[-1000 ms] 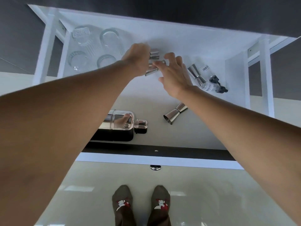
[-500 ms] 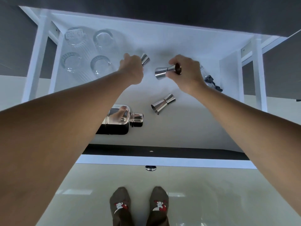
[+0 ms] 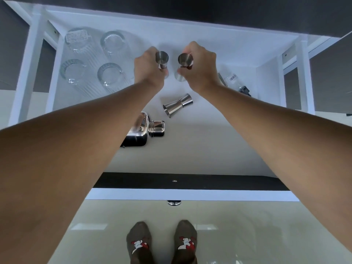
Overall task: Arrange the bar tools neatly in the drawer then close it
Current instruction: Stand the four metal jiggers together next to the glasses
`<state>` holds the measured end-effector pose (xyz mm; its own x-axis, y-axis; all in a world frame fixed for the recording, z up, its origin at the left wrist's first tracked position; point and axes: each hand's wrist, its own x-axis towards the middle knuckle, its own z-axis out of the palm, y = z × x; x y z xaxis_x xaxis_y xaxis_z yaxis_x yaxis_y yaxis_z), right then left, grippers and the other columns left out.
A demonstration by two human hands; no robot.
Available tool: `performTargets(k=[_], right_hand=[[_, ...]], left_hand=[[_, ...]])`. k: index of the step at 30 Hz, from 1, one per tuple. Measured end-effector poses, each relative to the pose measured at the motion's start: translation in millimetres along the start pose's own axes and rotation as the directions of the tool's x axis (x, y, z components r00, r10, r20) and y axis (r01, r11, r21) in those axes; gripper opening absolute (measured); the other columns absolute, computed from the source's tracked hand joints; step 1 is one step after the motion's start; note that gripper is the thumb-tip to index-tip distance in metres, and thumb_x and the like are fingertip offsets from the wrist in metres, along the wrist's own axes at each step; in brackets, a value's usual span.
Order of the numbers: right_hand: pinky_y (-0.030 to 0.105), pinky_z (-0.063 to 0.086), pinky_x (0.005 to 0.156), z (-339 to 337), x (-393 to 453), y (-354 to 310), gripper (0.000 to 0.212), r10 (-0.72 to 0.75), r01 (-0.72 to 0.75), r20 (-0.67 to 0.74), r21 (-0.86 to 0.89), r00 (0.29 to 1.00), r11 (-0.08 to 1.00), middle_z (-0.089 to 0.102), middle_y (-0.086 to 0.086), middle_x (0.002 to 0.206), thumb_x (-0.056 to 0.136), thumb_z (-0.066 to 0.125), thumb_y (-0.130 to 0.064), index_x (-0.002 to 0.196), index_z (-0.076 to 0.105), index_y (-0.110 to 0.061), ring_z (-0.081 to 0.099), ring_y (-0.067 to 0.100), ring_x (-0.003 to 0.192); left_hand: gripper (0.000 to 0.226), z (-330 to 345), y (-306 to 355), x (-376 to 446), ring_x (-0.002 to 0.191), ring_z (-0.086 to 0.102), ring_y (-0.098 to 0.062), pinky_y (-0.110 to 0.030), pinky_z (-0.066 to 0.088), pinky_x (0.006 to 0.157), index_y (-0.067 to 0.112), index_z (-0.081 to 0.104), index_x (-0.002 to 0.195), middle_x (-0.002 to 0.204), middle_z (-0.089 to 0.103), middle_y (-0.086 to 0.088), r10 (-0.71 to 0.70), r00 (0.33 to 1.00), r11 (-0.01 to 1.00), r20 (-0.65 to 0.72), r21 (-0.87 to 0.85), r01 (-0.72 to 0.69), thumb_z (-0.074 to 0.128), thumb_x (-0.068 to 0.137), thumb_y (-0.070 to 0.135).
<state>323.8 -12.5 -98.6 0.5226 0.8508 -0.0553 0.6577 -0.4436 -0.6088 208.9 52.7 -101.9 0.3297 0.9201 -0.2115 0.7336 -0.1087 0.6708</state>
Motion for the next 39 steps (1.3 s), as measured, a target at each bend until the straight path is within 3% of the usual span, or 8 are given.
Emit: performTargets(k=[4,8,11,14,21,29,34,39], right_hand=[[0.021,0.045,0.078,-5.7,-0.6,-1.2,0.038,-0.002,0.0,0.058,0.024,0.998,1.0,0.062,0.005,0.105,0.078,0.061,-0.001,0.116,0.056,-0.006,0.05,0.017,0.092],[0.02,0.043,0.079,-29.0,-7.6,19.6,0.048,0.08,-0.083,-0.064,-0.054,0.995,0.995,0.063,0.01,0.115,0.078,0.044,0.01,0.12,0.055,-0.01,0.055,0.017,0.1],[0.033,0.047,0.078,-43.2,-19.4,47.0,0.032,0.174,-0.187,-0.071,-0.245,0.982,0.951,0.062,0.01,0.115,0.083,0.054,-0.002,0.113,0.058,-0.013,0.058,0.029,0.108],[0.036,0.044,0.074,-47.9,-35.3,60.2,0.028,0.238,-0.202,0.027,-0.442,0.971,0.874,0.058,0.016,0.118,0.086,0.063,-0.014,0.113,0.057,-0.008,0.053,0.037,0.113],[0.039,0.04,0.082,-35.3,-55.1,61.5,0.026,0.194,-0.119,0.067,-0.588,0.979,0.8,0.06,0.02,0.116,0.086,0.061,-0.027,0.1,0.061,-0.006,0.047,0.038,0.11],[0.031,0.043,0.076,-27.5,-56.8,36.5,0.019,0.085,-0.079,0.035,-0.135,0.996,0.988,0.066,0.012,0.097,0.081,0.062,-0.02,0.097,0.06,-0.01,0.06,0.03,0.092],[0.036,0.05,0.08,-12.9,-48.3,8.5,0.022,0.045,-0.039,0.067,-0.083,0.997,0.996,0.064,0.015,0.099,0.077,0.062,-0.012,0.098,0.06,-0.007,0.06,0.032,0.091],[0.026,0.034,0.068,-3.1,-43.6,-5.9,0.026,0.04,-0.028,0.099,-0.113,0.994,0.993,0.061,0.015,0.105,0.081,0.06,-0.009,0.106,0.056,-0.006,0.057,0.031,0.095]], left_hand=[[0.035,-2.6,3.8,0.3,0.111,0.059,-0.029,-0.033,0.048,0.085,0.005,0.057,0.115,0.118,0.064,-0.013,-0.023,0.999,0.999,0.026,0.036,0.022,0.066,0.082,0.011],[0.051,-6.0,12.3,-9.6,0.126,0.046,-0.031,-0.036,0.047,0.093,-0.005,0.035,0.134,0.138,0.043,-0.019,-0.139,0.984,0.974,0.109,0.193,0.116,0.057,0.088,0.0],[0.033,-7.0,11.0,-17.2,0.118,0.054,-0.033,-0.034,0.051,0.081,-0.004,0.05,0.119,0.123,0.055,-0.018,-0.172,0.972,0.968,0.159,0.213,0.136,0.056,0.087,0.003],[0.023,-4.5,7.3,-22.1,0.1,0.063,-0.036,-0.025,0.04,0.054,0.006,0.05,0.07,0.074,0.054,-0.008,-0.092,0.961,0.968,0.262,0.248,0.025,0.062,0.083,0.019],[0.029,3.7,6.3,-25.9,0.104,0.059,-0.035,-0.036,0.044,0.071,0.007,0.065,0.101,0.107,0.066,-0.017,-0.021,0.943,0.908,0.332,0.402,-0.121,0.07,0.082,0.027],[0.032,-25.8,5.7,-28.9,0.098,0.064,-0.031,-0.039,0.054,0.086,0.011,0.068,0.096,0.1,0.072,-0.012,0.018,0.952,0.958,0.304,0.267,-0.104,0.081,0.068,0.021],[0.024,-32.5,4.1,-31.1,0.089,0.063,-0.031,-0.032,0.048,0.067,0.01,0.065,0.082,0.087,0.067,-0.012,0.014,0.967,0.969,0.255,0.235,-0.076,0.081,0.064,0.012],[0.024,-29.3,7.2,-25.3,0.09,0.063,-0.032,-0.028,0.045,0.067,0.006,0.066,0.086,0.092,0.068,-0.016,0.04,0.969,0.969,0.242,0.229,-0.097,0.078,0.064,0.009]])
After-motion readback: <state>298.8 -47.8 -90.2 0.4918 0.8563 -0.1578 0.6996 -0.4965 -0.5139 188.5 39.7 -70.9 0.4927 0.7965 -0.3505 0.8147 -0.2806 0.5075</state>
